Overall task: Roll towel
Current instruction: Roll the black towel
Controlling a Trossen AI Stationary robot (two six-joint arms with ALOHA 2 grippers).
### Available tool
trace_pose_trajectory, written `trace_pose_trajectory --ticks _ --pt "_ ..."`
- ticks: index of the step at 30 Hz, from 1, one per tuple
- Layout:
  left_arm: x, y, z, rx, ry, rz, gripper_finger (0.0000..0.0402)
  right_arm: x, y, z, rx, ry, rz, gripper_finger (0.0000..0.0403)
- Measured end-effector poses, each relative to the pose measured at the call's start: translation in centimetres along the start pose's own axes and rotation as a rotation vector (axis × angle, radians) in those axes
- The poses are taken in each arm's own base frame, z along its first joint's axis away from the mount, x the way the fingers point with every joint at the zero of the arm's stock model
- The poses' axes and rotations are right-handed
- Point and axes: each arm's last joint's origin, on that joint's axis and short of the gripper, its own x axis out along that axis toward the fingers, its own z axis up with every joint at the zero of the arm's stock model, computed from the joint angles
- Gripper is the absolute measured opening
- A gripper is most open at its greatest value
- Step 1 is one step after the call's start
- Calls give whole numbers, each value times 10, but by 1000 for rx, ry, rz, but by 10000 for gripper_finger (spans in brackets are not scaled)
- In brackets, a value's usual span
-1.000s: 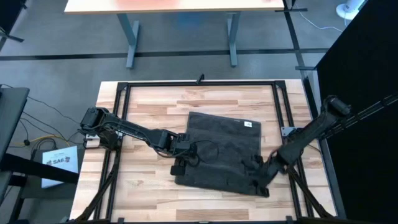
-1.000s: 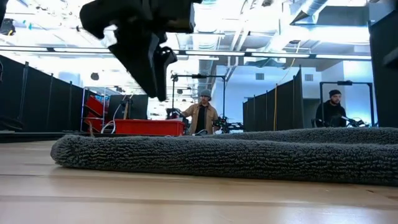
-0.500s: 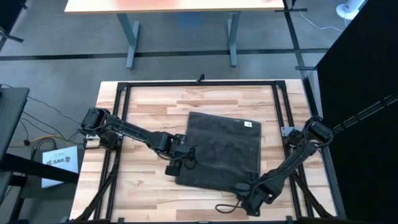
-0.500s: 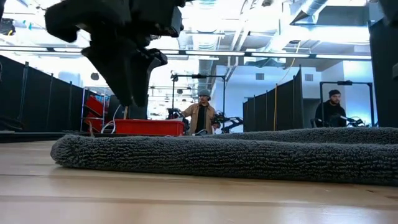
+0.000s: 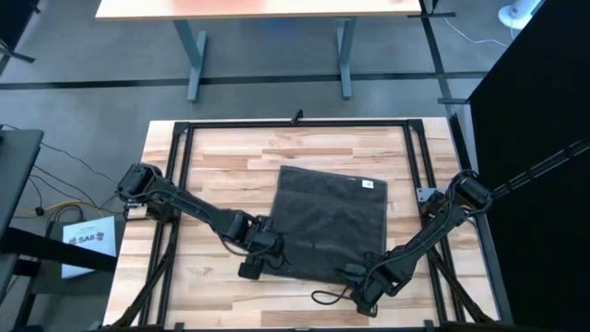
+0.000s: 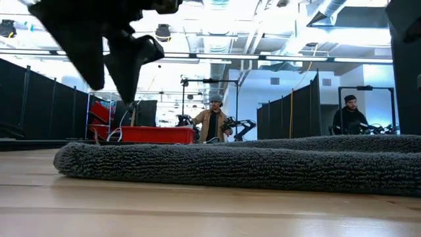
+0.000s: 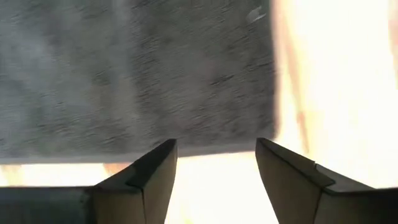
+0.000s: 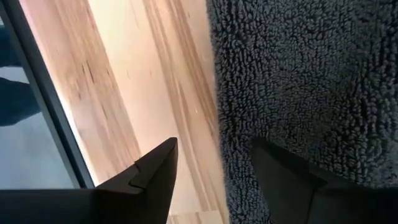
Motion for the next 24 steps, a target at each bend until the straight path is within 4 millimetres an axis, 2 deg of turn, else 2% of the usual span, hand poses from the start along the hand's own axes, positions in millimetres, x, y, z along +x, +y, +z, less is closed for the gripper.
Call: trace_pose_trajectory --ticks 6,13,18,21,24 --pt "4 -25 10 -74 -103 -13 195 0 -1 -6 -60 22 -30 203" --pt "44 -41 15 -91 85 55 183 1 -3 -10 -99 39 -60 199" --pt "56 -48 27 -106 75 56 183 1 -2 -12 -109 33 -61 199" --pt "68 -50 25 -100 105 66 182 1 0 -15 -106 12 -73 198" --pt "71 -54 23 -90 109 74 182 1 3 -18 -104 -5 -70 199"
